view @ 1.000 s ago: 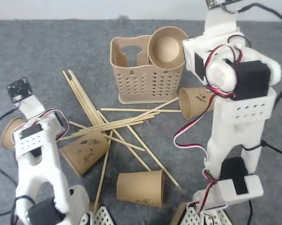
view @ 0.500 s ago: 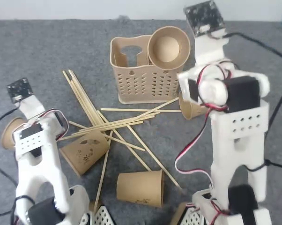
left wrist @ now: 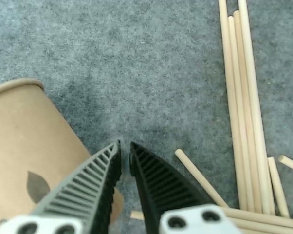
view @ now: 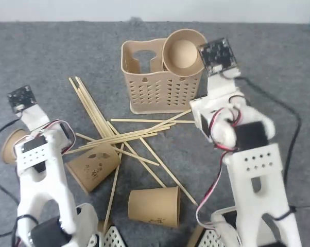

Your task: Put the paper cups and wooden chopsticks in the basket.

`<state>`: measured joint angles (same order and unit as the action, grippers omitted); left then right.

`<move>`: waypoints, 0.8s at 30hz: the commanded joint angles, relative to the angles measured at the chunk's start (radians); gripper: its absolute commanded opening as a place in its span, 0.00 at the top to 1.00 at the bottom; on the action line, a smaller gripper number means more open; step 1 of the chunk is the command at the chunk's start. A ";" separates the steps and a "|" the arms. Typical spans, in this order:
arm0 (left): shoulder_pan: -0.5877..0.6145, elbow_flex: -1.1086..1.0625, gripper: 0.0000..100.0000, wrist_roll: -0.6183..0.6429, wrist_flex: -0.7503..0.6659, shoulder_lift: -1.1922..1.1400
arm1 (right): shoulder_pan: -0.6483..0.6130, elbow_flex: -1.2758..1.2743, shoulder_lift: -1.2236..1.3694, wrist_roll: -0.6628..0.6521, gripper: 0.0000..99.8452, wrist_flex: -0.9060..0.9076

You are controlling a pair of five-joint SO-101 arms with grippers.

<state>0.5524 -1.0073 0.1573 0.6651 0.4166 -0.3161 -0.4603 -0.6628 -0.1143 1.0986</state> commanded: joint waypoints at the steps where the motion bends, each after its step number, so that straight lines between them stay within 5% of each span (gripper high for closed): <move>1: 0.003 0.022 0.97 0.000 -0.025 -0.003 | -0.019 -0.221 -0.124 0.000 0.99 -0.286; 24: 0.003 0.022 0.97 0.000 -0.025 -0.003 | -0.120 -0.934 -0.410 -0.002 0.99 -1.377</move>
<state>0.5524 -1.0073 0.1573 0.6651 0.4166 -0.4266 -1.3993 -1.0526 -0.1143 -0.1918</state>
